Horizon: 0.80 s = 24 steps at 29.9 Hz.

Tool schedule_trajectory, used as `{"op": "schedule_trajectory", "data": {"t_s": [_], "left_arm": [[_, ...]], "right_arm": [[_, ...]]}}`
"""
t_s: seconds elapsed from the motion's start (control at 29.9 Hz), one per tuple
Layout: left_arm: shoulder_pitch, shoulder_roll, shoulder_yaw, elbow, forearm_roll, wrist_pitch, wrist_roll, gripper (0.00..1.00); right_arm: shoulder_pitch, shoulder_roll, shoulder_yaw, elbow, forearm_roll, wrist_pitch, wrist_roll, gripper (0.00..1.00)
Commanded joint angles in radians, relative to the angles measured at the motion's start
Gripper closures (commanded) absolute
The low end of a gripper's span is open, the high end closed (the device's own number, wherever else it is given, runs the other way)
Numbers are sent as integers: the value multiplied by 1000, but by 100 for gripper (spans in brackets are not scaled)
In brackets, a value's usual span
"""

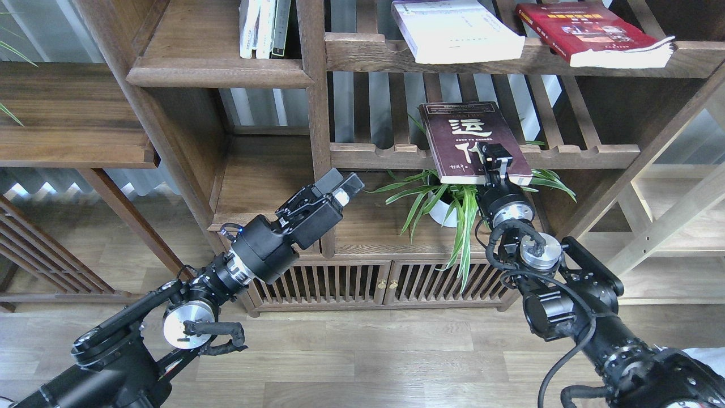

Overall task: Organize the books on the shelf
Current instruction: 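Lower the right gripper and grip the bottom edge of the maroon book, then tilt and pull the maroon book off the shelf with the right gripper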

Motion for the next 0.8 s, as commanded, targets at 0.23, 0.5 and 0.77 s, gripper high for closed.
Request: {"op": "schedule_trajectory", "data": {"t_s": [0.23,0.5,0.77], "left_arm": [[0,0,-1,-3,0,0,2,0],[0,0,-1,-5,0,0,0,0],[0,0,-1,-5,0,0,2,0]], "right_arm": [[2,2,-1,-2,-1,5,2,56],[2,0,-1,-2,0,11,3,74],[-7,0,-1,-2,-1,92,2,96]]}}
